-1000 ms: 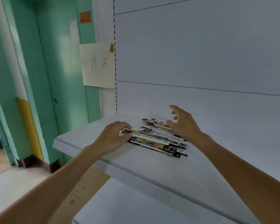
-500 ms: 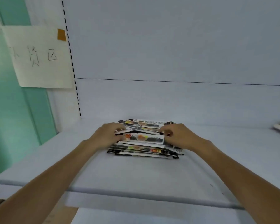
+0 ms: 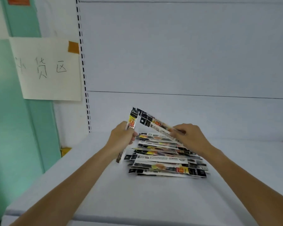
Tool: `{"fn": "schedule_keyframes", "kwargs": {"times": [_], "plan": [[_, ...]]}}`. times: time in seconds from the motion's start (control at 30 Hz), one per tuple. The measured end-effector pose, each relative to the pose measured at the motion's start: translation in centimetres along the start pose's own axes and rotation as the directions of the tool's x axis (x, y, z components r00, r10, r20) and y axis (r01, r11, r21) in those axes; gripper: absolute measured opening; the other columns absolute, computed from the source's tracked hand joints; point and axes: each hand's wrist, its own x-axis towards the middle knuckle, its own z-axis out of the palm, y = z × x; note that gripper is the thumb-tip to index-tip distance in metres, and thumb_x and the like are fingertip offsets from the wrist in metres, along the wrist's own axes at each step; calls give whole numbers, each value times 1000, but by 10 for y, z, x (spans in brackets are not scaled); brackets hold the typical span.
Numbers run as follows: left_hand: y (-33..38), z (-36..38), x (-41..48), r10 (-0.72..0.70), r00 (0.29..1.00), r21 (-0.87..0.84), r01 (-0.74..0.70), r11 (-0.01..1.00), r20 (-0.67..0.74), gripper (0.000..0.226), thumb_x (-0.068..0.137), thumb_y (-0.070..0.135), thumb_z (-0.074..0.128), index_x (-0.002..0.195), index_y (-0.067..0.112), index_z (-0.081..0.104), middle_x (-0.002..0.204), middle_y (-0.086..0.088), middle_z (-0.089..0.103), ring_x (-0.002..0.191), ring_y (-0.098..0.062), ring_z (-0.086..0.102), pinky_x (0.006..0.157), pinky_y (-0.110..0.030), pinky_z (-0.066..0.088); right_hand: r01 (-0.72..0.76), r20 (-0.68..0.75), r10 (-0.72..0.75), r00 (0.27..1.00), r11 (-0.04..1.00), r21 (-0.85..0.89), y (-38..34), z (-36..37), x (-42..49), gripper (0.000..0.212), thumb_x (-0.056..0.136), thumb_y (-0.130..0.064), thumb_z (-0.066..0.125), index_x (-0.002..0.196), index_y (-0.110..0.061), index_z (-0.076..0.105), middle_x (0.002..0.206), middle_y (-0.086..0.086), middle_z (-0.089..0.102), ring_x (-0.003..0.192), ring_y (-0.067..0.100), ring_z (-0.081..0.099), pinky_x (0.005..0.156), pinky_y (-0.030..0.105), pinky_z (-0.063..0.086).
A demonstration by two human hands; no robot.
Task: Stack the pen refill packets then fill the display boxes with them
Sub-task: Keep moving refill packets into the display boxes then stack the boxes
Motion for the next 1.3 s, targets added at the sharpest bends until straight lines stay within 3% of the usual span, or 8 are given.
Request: {"fn": "schedule_keyframes", "kwargs": {"times": [0.2,0.5,0.67,0.83,0.93,1.07,1.2,1.3], "plan": [[0,16,-2,-145,989,-180,147,973,27,17,90,24,55,99,9,54,79,-3,60,68,-16,53,74,-32,48,45,15,-45,999,999,29,-30,21,-3,26,87,-27,63,65,-30,49,63,-11,51,58,5,45,51,16,28],[9,-3,-4,-268,949,-454,314,834,165,11,94,7,44,94,2,54,83,-11,58,69,-19,57,59,-27,48,-118,271,117,955,993,-13,-34,15,-12,31,87,-26,64,70,-22,39,71,-7,46,57,5,43,47,16,31],[5,-8,-10,-294,930,-559,367,744,221,20,98,13,37,93,2,53,87,-13,61,74,-19,63,59,-27,56,-141,311,165,936,985,-98,-34,5,-11,15,86,-25,64,90,-15,54,84,-3,53,67,7,46,55,19,35],[11,-8,-7,-279,949,-586,309,749,144,16,97,8,37,90,2,50,87,-13,60,73,-22,62,71,-31,53,-152,18,152,988,959,240,-52,4,-11,22,89,-37,58,90,-15,62,73,-2,60,55,7,48,48,15,35],[20,-4,-11,-182,971,-616,241,750,158,17,95,6,36,93,0,51,89,-15,60,75,-23,62,75,-34,52,-216,184,148,972,872,440,-77,9,-14,25,95,-31,50,92,-9,64,68,-2,57,53,9,46,50,17,35],[28,-2,-21,-67,979,-667,181,722,193,11,88,6,39,85,5,50,78,-14,54,63,-25,53,55,-33,46,-369,406,124,906,701,610,-95,21,-20,22,98,-24,44,89,-12,61,75,1,61,61,9,55,67,25,44],[30,-7,-25,-41,997,-586,74,807,70,9,92,10,51,97,6,57,80,-8,63,70,-19,61,59,-30,51,-299,420,35,907,756,582,-94,21,-21,31,97,-33,44,93,-10,64,81,1,64,75,14,59,75,31,51],[30,-10,-31,-13,990,-620,97,778,139,14,96,12,45,92,8,58,73,-1,60,68,-15,58,53,-28,49,-224,376,11,926,820,527,-91,21,-23,50,92,-48,46,88,-3,68,75,0,63,72,13,58,71,31,57]]}}
